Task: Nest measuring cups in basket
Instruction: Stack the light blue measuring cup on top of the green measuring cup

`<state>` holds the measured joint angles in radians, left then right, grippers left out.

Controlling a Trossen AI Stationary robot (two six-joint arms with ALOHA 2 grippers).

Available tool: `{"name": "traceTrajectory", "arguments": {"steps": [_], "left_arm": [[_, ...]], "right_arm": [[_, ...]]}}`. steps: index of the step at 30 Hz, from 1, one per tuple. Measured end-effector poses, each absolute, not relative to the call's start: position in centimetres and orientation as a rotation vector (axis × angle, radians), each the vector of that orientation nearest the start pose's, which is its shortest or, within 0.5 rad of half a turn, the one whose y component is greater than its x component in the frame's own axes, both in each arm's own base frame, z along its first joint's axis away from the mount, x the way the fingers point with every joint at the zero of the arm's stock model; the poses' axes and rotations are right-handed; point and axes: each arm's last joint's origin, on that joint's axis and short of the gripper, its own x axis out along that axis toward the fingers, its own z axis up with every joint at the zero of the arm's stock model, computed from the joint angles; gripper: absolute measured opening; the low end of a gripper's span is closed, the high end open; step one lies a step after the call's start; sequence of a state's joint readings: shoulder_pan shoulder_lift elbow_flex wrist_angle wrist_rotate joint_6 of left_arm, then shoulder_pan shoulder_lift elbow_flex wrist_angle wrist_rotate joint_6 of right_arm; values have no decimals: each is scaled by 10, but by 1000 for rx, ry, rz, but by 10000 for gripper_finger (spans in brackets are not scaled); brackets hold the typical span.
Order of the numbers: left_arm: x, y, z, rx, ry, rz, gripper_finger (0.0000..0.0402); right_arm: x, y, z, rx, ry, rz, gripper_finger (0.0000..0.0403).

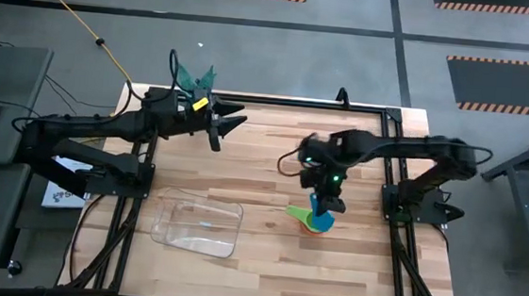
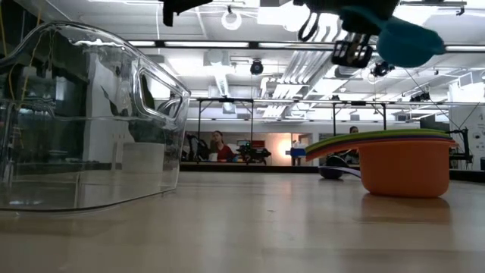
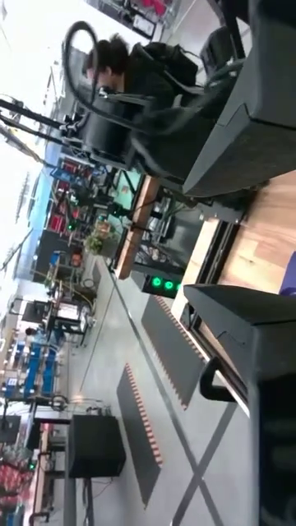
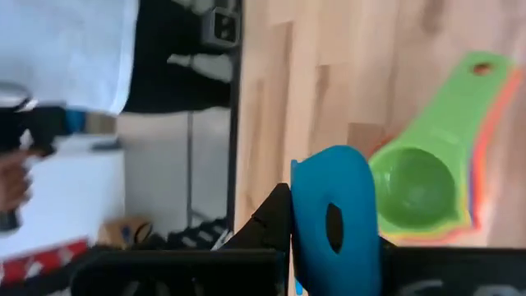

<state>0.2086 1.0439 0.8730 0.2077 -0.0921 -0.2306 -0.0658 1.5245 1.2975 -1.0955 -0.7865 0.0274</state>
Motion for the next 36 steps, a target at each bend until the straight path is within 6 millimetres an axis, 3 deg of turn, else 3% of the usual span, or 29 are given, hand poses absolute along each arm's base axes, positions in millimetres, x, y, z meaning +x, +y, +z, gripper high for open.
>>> {"name": "traceTrajectory", "arguments": {"steps": [8, 12, 23, 30, 36], "left_arm": [[230, 48, 352, -250, -71, 283, 176], [230, 48, 352, -257, -72, 282, 176], [230, 48, 352, -282, -76, 281, 176], [230, 49, 352, -282, -79, 303, 176], [230, 49, 352, -281, -79, 305, 176]], "right_arm": [[322, 0, 249, 474, 1327, 752, 0], [333, -1, 243, 419, 1390, 818, 0], [344, 1, 211, 327, 1562, 891, 0], [345, 1, 211, 316, 1551, 889, 10], [345, 1, 211, 282, 1556, 875, 46]]}}
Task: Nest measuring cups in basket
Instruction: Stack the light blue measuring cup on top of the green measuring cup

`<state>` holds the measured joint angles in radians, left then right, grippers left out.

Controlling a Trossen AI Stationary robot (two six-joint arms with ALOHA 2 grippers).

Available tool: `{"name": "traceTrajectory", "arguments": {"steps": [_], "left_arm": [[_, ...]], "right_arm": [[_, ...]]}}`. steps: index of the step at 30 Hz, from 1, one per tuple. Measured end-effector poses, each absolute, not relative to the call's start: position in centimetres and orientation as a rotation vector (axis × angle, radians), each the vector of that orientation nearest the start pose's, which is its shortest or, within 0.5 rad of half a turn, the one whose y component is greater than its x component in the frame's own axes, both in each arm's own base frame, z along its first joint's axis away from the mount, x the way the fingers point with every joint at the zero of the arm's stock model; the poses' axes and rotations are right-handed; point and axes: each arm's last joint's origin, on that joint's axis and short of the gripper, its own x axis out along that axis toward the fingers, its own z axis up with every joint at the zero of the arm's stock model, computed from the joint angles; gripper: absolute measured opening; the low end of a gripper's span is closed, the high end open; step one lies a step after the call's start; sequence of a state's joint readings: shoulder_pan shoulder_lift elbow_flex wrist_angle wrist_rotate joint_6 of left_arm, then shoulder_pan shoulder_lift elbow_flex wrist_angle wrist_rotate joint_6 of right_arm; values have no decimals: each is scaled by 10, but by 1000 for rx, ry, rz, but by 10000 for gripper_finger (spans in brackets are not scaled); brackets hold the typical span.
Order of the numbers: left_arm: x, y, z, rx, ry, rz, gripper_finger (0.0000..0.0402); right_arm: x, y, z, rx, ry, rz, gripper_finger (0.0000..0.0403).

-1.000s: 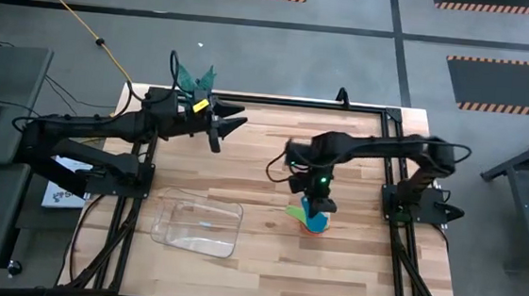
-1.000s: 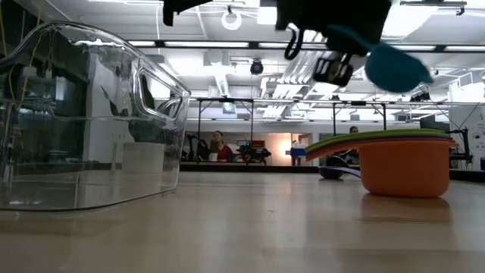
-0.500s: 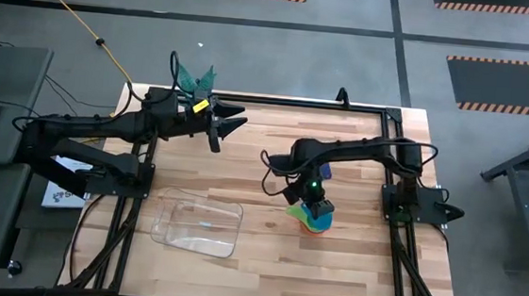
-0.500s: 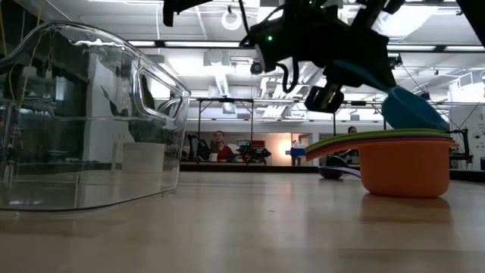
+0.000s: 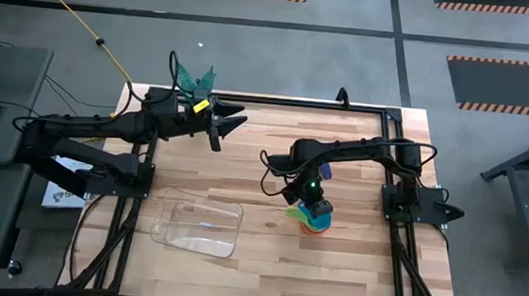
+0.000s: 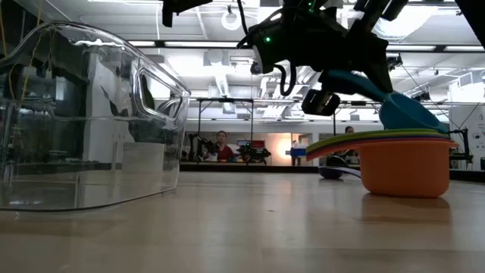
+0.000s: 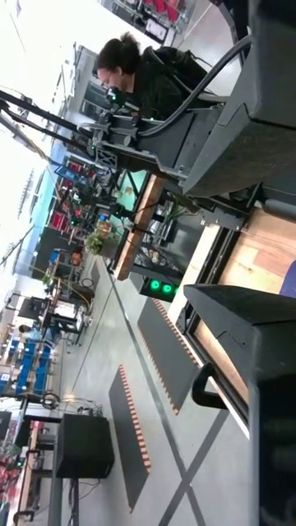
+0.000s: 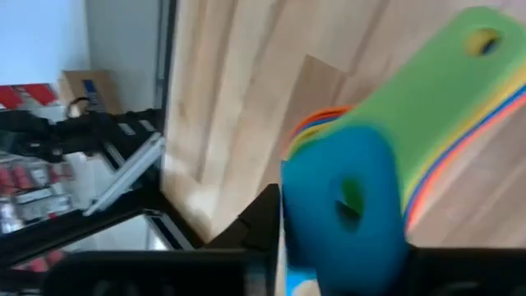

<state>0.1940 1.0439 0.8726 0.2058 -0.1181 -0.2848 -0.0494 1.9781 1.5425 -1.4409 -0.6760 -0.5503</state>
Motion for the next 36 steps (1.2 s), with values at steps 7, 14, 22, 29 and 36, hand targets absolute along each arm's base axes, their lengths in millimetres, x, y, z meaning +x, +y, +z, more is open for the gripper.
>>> {"name": "traceTrajectory", "arguments": {"steps": [7, 14, 22, 29, 36], "left_arm": [[230, 49, 352, -264, -76, 307, 176], [230, 49, 352, -256, -74, 320, 176], [230, 49, 352, -255, -71, 333, 176], [230, 49, 351, -255, -69, 334, 176], [230, 49, 351, -255, -69, 335, 176]], "right_arm": [[348, 6, 209, 232, 1584, 815, 132], [355, 1, 227, 140, 1569, 754, 193], [362, -12, 252, 98, 1540, 657, 200], [330, -34, 248, 203, 1580, 418, 182], [268, -25, 240, 454, 1272, 188, 145]]}}
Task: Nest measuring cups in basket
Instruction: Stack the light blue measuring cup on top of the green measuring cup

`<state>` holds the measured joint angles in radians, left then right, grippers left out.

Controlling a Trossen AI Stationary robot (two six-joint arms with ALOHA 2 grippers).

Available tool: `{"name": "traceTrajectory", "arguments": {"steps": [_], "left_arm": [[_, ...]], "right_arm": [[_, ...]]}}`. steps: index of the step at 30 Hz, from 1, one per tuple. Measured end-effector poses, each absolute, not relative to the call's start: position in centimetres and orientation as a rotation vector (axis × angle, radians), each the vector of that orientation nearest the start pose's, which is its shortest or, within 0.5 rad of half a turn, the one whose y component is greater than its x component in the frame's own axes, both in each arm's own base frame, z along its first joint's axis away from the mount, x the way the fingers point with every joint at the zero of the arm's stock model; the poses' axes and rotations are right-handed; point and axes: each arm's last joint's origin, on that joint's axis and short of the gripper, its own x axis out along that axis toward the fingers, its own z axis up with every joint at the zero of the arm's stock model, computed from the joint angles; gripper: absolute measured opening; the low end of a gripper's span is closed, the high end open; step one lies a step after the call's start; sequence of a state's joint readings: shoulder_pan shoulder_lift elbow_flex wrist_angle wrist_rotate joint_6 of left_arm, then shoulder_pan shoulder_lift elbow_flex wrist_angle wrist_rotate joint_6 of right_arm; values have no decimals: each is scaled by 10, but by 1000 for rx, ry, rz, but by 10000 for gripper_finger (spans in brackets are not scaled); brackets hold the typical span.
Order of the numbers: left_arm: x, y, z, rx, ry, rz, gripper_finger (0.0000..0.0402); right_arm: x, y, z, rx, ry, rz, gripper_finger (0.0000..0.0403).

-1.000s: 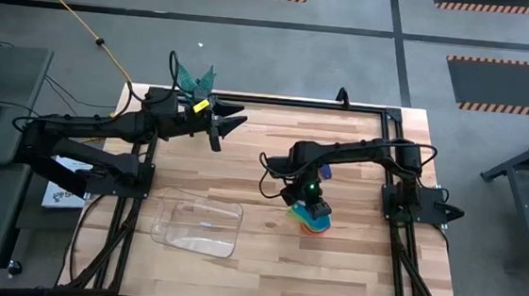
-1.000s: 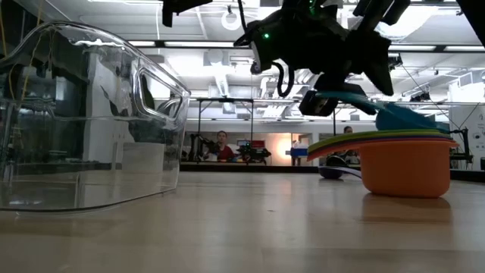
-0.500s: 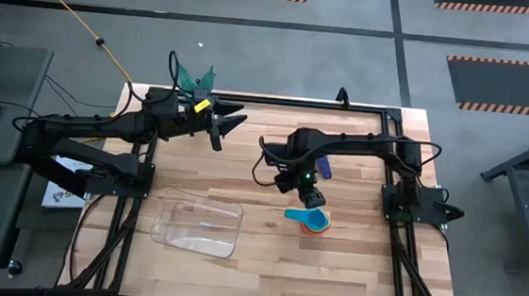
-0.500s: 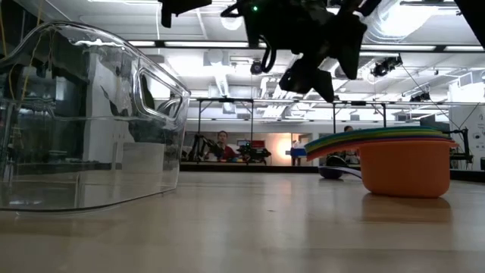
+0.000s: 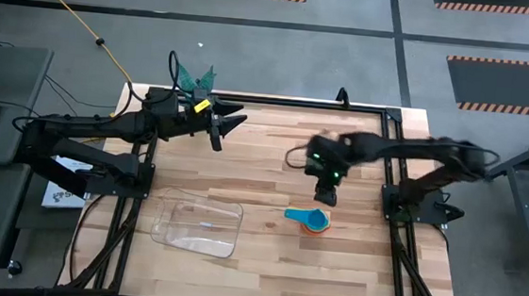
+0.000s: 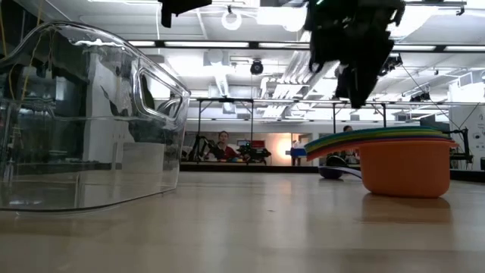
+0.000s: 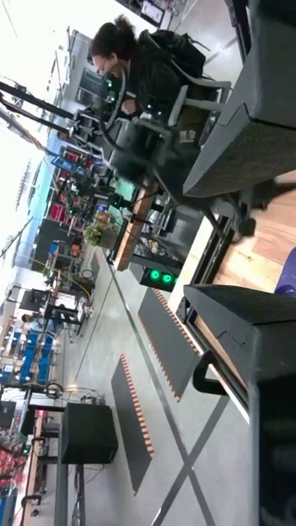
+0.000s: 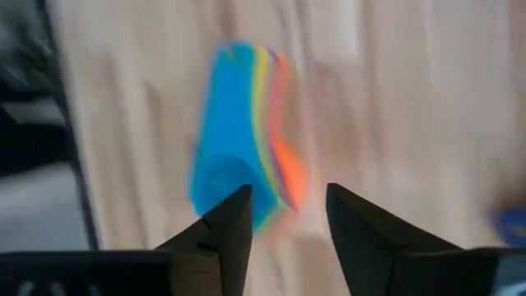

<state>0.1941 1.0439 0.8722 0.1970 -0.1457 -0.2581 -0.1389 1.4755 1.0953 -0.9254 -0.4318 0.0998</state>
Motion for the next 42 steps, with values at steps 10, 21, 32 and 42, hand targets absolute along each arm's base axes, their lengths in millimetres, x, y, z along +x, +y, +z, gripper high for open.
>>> {"name": "traceTrajectory", "arguments": {"steps": [10, 21, 32, 42], "left_arm": [[229, 52, 351, -255, -77, 396, 176], [229, 52, 350, -254, -62, 412, 176], [229, 52, 350, -255, -60, 413, 176], [229, 52, 350, -255, -61, 413, 176]], "right_arm": [[284, 42, 234, 562, 727, 14, 11], [347, 88, 209, 162, 1209, -77, 1], [357, 93, 207, 142, 1239, 69, 0], [346, 91, 188, 168, 1310, 19, 0]]}}
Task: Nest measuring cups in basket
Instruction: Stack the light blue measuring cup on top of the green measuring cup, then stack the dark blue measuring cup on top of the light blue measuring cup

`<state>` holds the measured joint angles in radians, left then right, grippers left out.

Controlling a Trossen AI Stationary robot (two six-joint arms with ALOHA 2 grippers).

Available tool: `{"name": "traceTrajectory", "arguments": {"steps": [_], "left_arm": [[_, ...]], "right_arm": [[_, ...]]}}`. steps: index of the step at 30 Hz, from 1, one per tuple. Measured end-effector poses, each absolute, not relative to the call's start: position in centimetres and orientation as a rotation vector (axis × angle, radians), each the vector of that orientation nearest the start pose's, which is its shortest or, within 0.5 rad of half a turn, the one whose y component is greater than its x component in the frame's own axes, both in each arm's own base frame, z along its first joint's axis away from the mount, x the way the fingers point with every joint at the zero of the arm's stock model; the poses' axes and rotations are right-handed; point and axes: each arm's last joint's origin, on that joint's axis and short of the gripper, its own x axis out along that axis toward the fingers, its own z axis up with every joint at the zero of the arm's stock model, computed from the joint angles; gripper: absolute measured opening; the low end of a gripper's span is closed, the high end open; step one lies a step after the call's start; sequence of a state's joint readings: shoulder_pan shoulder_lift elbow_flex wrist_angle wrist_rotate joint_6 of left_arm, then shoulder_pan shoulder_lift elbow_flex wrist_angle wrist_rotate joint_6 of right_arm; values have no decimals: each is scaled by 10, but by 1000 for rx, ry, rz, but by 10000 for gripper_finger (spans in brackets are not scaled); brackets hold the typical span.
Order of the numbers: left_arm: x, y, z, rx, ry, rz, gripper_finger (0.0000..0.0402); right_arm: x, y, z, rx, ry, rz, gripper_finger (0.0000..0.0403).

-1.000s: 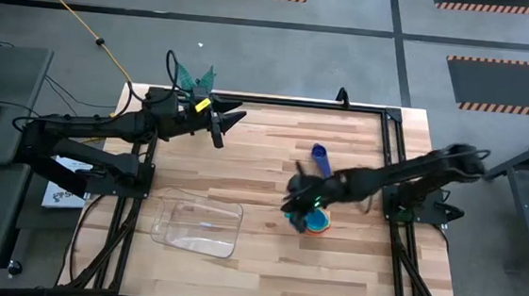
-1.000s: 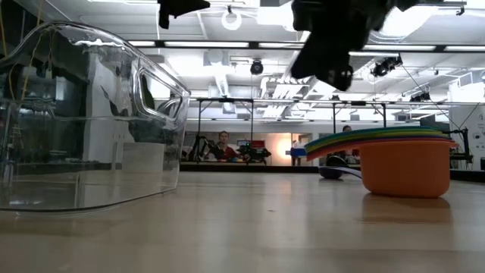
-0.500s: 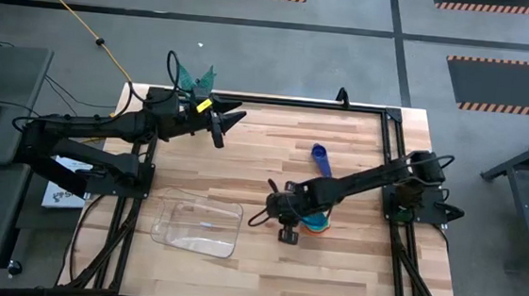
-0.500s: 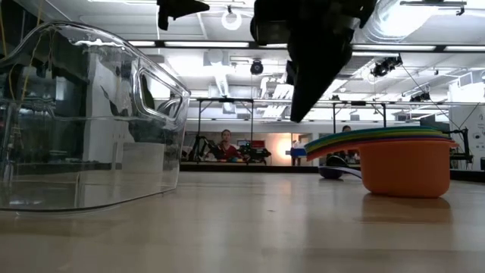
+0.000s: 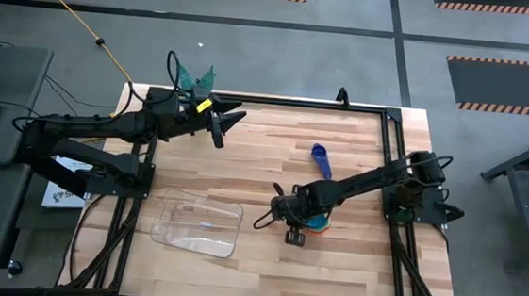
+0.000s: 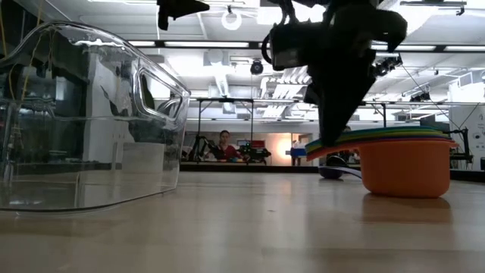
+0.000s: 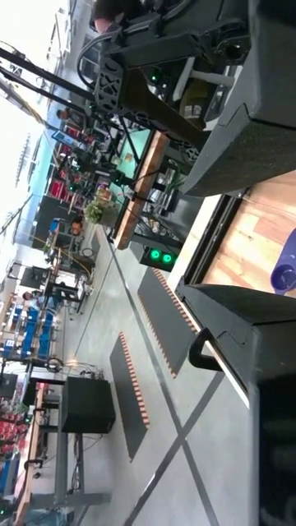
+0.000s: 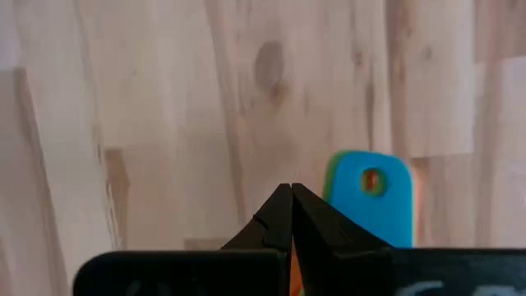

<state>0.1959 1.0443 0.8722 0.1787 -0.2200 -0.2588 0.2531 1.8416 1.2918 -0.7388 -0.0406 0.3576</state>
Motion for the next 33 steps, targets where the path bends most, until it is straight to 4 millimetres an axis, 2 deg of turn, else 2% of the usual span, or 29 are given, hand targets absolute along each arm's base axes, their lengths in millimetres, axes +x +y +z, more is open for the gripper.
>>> {"name": "traceTrajectory", "arguments": {"steps": [9, 12, 14, 16, 19, 23, 25, 28, 30, 33], "left_arm": [[229, 52, 350, -255, -61, 413, 176], [229, 52, 350, -255, -60, 413, 176], [229, 52, 349, -255, -58, 413, 176], [229, 52, 349, -255, -57, 413, 176], [229, 52, 349, -255, -56, 414, 176], [229, 52, 349, -256, -56, 414, 176], [229, 52, 349, -256, -57, 413, 176], [229, 52, 349, -257, -58, 413, 176], [229, 52, 349, -257, -58, 413, 176], [229, 52, 349, -257, -59, 413, 176]], "right_arm": [[349, 84, 191, 173, 1294, -17, 0], [347, 83, 204, 116, 1259, 22, 0], [339, 79, 218, 75, 1235, -3, 0], [322, 72, 228, 52, 1234, -64, 0], [278, 57, 229, 116, 1215, -183, 0], [207, 39, 211, 412, 1083, -336, 0], [181, 33, 200, 596, 924, -401, 0], [162, 23, 191, 822, 580, -450, 0], [154, 15, 186, 884, 371, -477, 0], [147, -1, 177, 931, 228, -541, 9]]}}
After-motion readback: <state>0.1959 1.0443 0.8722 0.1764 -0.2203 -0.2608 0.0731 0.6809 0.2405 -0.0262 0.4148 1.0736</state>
